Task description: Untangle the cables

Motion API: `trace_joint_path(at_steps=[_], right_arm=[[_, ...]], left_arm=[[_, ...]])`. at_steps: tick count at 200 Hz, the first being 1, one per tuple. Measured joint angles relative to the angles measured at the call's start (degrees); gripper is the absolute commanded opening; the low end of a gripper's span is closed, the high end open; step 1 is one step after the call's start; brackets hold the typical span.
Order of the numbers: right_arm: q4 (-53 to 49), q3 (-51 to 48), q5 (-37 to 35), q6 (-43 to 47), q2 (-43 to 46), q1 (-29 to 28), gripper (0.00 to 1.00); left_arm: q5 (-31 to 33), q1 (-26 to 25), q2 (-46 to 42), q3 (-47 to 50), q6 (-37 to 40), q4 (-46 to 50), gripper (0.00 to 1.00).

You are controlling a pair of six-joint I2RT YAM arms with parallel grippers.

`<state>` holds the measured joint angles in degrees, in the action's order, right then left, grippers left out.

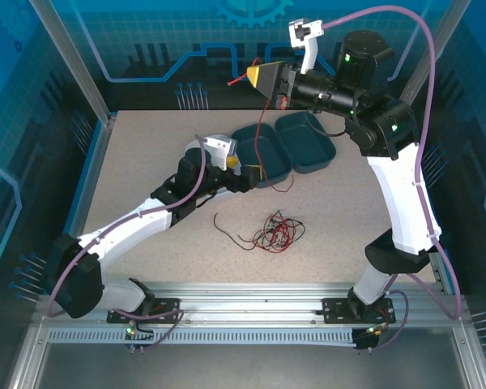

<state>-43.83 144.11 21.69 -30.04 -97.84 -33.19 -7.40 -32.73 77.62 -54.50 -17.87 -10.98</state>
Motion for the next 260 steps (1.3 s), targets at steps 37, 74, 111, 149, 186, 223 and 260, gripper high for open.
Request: trace_joint_path(at_steps=[37, 74, 111, 149, 186, 223, 260], right_arm=[[0.02, -0.17, -0.02, 0.02, 0.00, 0.00, 0.00], [0.28, -0.94, 0.00, 0.02, 0.11, 0.00, 0.00], [1.20, -1.38, 0.31, 0.00, 0.11, 0.00, 0.00], [1.51, -1.97, 0.85, -0.20, 0.11, -0.13, 0.00], [1.49, -2.05, 1.33, -0.44, 0.11, -0.28, 0.00], [1.31, -4.20, 0.85, 0.04, 0.94, -0.26, 0.00], [0.22, -7.91, -0.24, 1.57, 1.97, -0.22, 0.00]], left_arm=[[0.13, 0.15, -2.58, 4.39, -0.17, -1.01, 0.88], [-0.07, 1.38, -7.61, 13.27, 0.37, -1.88, 0.85], [-1.27, 1.46, -8.24, 16.39, 1.95, -3.48, 0.85], [-0.22, 1.51, -3.48, 15.45, 2.16, -7.69, 0.87], [1.57, 2.56, 3.50, 12.31, -0.04, -10.45, 0.50], [0.46, 4.04, 4.87, 10.78, -2.29, -12.41, 0.14], [-3.72, 7.98, 2.69, 9.88, -5.46, -11.82, 0.00]])
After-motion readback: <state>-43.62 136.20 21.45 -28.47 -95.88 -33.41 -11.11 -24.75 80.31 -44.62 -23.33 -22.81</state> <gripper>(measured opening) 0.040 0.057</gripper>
